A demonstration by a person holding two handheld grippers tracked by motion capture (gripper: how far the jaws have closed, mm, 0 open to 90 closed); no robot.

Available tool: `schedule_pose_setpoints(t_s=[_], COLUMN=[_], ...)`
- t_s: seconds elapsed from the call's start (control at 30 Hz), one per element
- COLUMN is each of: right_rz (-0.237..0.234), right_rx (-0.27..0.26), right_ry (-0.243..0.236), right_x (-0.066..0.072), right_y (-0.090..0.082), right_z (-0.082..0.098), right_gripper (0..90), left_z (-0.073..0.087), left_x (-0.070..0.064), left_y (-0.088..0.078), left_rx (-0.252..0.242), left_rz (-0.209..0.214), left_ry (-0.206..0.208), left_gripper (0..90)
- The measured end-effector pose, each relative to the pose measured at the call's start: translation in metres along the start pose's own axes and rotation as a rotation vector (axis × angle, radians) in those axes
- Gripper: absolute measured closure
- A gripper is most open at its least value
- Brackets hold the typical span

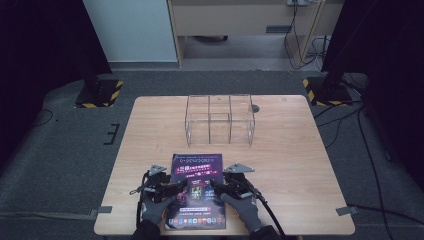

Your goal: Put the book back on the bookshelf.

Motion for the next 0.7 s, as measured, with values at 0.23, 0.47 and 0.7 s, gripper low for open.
schedule_pose_setpoints(t_s=[0.23,0.47,0.7], right_rz=[0.005,0.006,0.009], right_rx=[-0.001,0.000,0.000], right_ry=[0.004,0.001,0.000], right_x=[0.000,0.000,-0.001], right_y=[0.000,0.000,-0.001], right_z=[0.000,0.000,0.000], right_gripper=[38.8,39.8,41.1], left_z=[-0.001,-0.002,-0.002], left_x=[-0.001,0.000,0.010], left_y=[-0.009,-0.012,-0.004], left_rx=[-0.048,-0.064,-0.002], left_rz=[0.044,0.072,0.079], left_ry=[0.000,0.017,0.021], left_gripper=[23.1,24.7,24.6])
Point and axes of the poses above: each handheld gripper's, and its own axes: y roughly forward along the jaws, z roughly out of its underside, x roughly to its left, the point moved 1 cm from there along y, roughly forward along the jaws, and after that the axes turned 8 degrees about z, right-handed, at the moved point
